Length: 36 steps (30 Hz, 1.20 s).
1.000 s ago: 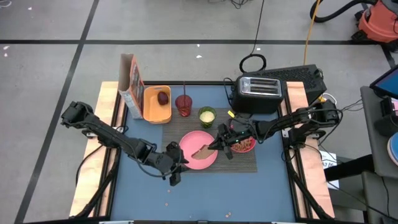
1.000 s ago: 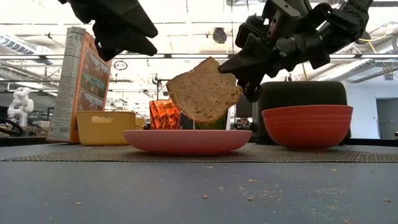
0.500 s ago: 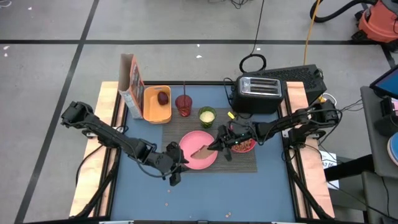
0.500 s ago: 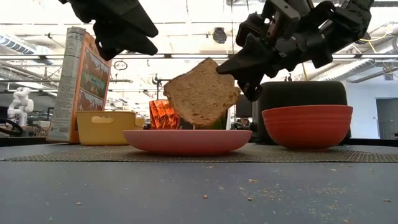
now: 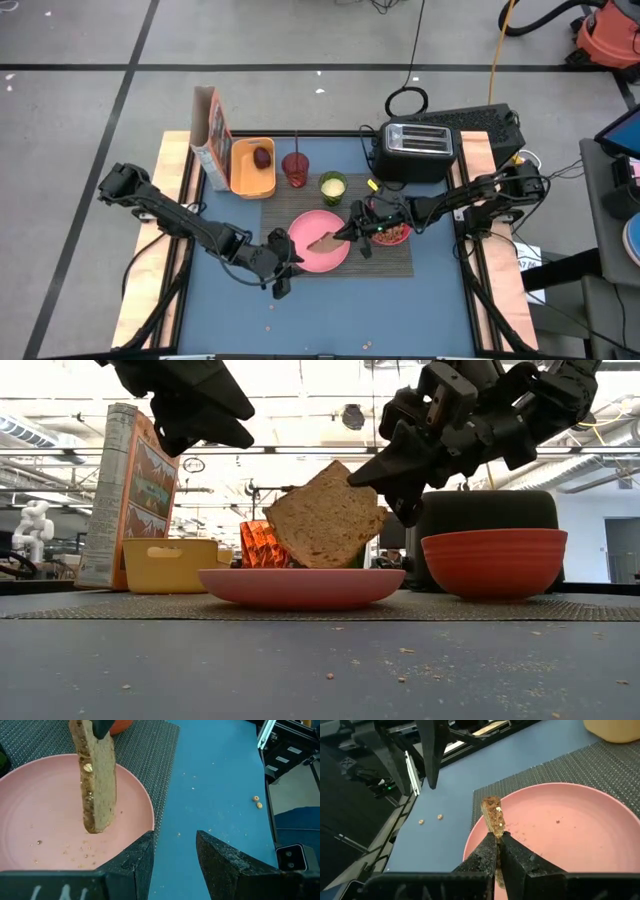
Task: Arrange a breakfast setting
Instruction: Put the toasted bread on the pink plate
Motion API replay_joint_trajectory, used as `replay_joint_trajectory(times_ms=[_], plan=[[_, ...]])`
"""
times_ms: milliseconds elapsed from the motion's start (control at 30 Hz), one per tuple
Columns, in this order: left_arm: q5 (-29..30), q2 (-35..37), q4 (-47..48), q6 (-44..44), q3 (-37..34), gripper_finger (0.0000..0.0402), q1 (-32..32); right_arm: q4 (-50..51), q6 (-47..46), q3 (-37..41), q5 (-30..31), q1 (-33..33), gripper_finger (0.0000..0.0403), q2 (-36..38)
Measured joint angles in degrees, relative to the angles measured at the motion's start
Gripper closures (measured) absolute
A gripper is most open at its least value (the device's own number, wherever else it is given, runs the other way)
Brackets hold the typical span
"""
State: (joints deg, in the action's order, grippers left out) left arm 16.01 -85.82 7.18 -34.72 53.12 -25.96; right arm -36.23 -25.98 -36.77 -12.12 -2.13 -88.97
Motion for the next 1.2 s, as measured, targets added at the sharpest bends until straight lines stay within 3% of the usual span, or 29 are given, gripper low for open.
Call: replay_joint_trajectory(times_ms=[567, 733, 1200], plan=[[0.02, 0.0, -0.02, 0.07, 0.0, 0.025, 0.0, 0.88, 1.64, 0.0, 0.52, -1.38, 0.0392, 0.0], [0.19, 0.0, -0.04, 0.07, -0.01, 0.025, 0.0, 0.87, 1.64, 0.0, 4.82, -1.87, 0.0392, 0.0], [0.63, 0.0, -0.15, 0.1, 0.0, 0.025, 0.02, 2.22, 2.45, 0.0, 4.7, -2.01, 0.0392, 0.0]])
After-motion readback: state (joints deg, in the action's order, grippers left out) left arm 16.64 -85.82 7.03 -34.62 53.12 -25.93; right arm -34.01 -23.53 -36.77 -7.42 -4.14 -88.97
